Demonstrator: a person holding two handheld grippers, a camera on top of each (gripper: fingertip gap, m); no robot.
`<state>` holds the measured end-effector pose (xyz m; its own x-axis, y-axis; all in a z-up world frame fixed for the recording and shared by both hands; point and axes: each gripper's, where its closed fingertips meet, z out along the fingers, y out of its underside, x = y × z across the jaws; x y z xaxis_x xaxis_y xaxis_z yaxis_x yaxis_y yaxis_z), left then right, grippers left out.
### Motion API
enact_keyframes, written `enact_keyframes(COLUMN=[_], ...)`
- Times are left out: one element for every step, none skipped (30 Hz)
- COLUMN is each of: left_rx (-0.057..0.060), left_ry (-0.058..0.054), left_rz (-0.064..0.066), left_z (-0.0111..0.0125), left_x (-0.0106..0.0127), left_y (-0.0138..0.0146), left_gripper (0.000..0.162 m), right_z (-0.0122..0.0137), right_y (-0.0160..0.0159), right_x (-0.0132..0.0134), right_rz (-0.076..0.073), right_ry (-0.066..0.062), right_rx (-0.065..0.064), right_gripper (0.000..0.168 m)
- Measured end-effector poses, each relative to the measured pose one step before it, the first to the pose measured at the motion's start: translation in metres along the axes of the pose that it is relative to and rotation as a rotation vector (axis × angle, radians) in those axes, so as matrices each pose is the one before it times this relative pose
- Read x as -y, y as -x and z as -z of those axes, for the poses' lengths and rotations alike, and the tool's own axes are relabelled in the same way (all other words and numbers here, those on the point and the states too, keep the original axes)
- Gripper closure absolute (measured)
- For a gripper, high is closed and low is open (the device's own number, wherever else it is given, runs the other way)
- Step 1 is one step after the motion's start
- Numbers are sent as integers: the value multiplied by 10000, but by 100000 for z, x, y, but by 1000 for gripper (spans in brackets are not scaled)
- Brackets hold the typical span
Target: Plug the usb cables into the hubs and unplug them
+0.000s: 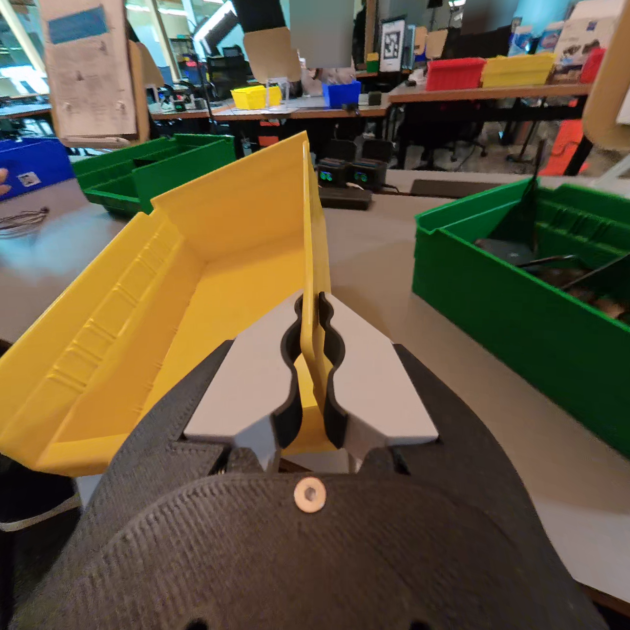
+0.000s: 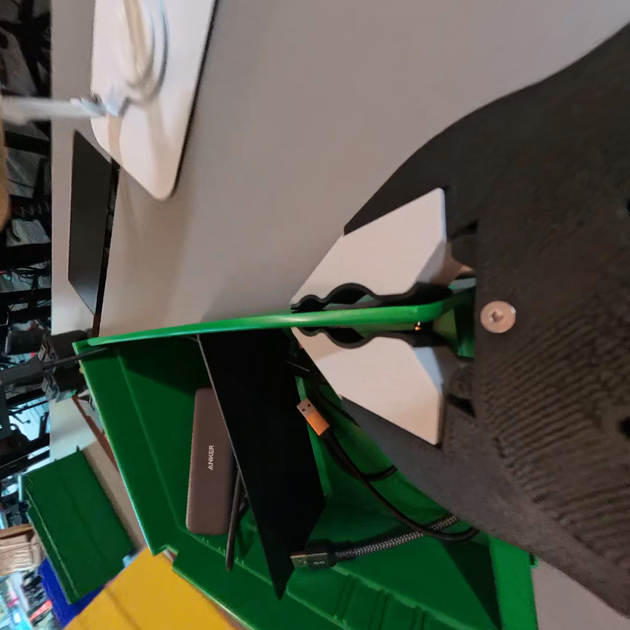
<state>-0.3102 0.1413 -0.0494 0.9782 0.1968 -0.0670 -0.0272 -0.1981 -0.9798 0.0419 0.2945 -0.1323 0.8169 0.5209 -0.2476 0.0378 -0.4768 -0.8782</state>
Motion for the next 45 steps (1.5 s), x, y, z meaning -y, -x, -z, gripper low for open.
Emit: enact_keyframes(left_rx=[165, 203, 214, 218, 200, 175, 137, 96, 53, 2, -52, -94, -122, -143, -144, -145, -148, -146, -159, -179, -198, -222, -264, -307, -329, -381, -420, -415, -416, -405, -400, -401, -412, -444, -475, -484, -483, -441, -412, -349, -352, -328, -277, -282, -242], left_ry=[-160, -173, -175, -169, -158, -146, -143, -160, -175, -167, -148, -130, -114, -89, -66, -43, -32, -25, -2, 21, 40, 40, 15, -20, -63, -97, -122, -148, -152, -141, -121, -112, -79, -58, -23, 15, 64, 149, 200, 204, 235, 228, 157, 117, 91], left_rz=[239, 246, 148, 6, -100, -148, -142, -111, -84, -63, -57, -33, 9, 45, 44, 47, 67, 59, 41, 23, -8, -53, -92, -152, -207, -190, -139, -95, -39, -6, 22, 2, -38, -56, -43, -41, -35, -6, -34, -72, -11, 51, 90, 128, 104], left_z=[436, 439, 435, 415, 362, 331, 297, 308, 291, 279, 258, 241, 203, 169, 91, 21, -58, -100, -123, -109, -83, -84, -40, 15, 75, 109, 142, 131, 46, -79, -238, -385, -536, -664, -793, -910, -1001, -1082, -1122, -1167, -1191, -1201, -1201, -1205, -1160], left_x=[565, 675, 743, 791, 785, 777, 782, 791, 792, 740, 666, 585, 508, 434, 352, 258, 173, 105, 36, 50, 92, 182, 312, 468, 599, 756, 844, 916, 899, 837, 730, 623, 401, 199, 5, -143, -278, -457, -522, -566, -700, -826, -847, -906, -927], left_y=[1152, 1137, 1061, 952, 811, 661, 495, 326, 182, 54, -78, -157, -226, -272, -291, -297, -347, -398, -497, -609, -746, -891, -1051, -1184, -1234, -1293, -1328, -1338, -1364, -1384, -1443, -1531, -1619, -1724, -1803, -1826, -1788, -1660, -1533, -1335, -1180, -987, -771, -641, -487], left_gripper=[162, 162, 162, 162, 162, 162, 162, 162, 162, 162, 162, 162, 162, 162, 162, 162, 162, 162, 162, 162, 162, 162, 162, 162, 162, 162, 162, 162, 162, 162, 162, 162, 162, 162, 162, 162, 162, 162, 162, 161, 161, 161, 161, 162, 162], right_z=[-1353, -1242, -1195, -1176, -1146, -1087, -1039, -995, -928, -887, -869, -782, -567, -290, 31, 334, 519, 646, 793, 994, 1219, 1423, 1587, 1752, 1910, 2053, 2185, 2334, 2441, 2496, 2430, 2204, 1947, 1676, 1358, 1069, 858, 756, 675, 632, 561, 500, 448, 442, 446], right_y=[1402, 1427, 1368, 1290, 1314, 1616, 1858, 2076, 2335, 2337, 2116, 1919, 1601, 1033, 506, 315, 367, 493, 405, 359, 329, 27, -235, -463, -633, -529, -446, -611, -746, -593, -431, -601, -686, -646, -735, -805, -882, -886, -731, -507, -341, -288, -351, -435, -516], right_x=[-91, 83, 23, -9, -79, -260, -400, -443, -503, -652, -647, -559, -460, -236, 148, 333, 348, 237, 104, 173, 332, 358, 232, -3, -475, -1179, -1882, -2253, -2029, -979, 233, 923, 1396, 1580, 1360, 869, 337, 14, -43, -18, -14, -66, -158, -204, -232], right_rz=[-463, -584, -475, -213, -98, -20, 71, 125, 226, 345, 421, 499, 595, 638, 516, 294, 54, -118, -166, -132, -131, -122, -14, 88, 162, 170, 107, 123, 152, -14, -117, -174, -222, -104, 29, 172, 242, 190, 84, -21, -94, -111, -84, -37, -9], right_ry=[-179, -278, -178, -148, -124, -42, 9, 3, 39, 166, 282, 343, 377, 281, 38, -128, -164, -107, -48, -134, -261, -283, -197, -64, 111, 318, 456, 392, 131, -178, -425, -557, -644, -689, -565, -324, -91, 12, -12, -69, -78, -29, 23, 46, 47], right_rx=[123, 155, 26, -159, -247, -127, -17, 72, 254, 293, 217, 212, 181, 29, -109, -5, 242, 473, 542, 614, 665, 488, 332, 202, 113, 167, 157, -28, -194, -141, -39, -158, -223, -228, -317, -361, -412, -443, -378, -257, -149, -109, -133, -189, -238], right_gripper=[162, 161, 159, 155, 154, 152, 143, 128, 110, 97, 88, 79, 73, 73, 76, 81, 84, 78, 75, 70, 58, 52, 53, 51, 51, 54, 58, 60, 67, 87, 100, 106, 113, 117, 120, 120, 119, 119, 119, 120, 121, 121, 120, 121, 121])
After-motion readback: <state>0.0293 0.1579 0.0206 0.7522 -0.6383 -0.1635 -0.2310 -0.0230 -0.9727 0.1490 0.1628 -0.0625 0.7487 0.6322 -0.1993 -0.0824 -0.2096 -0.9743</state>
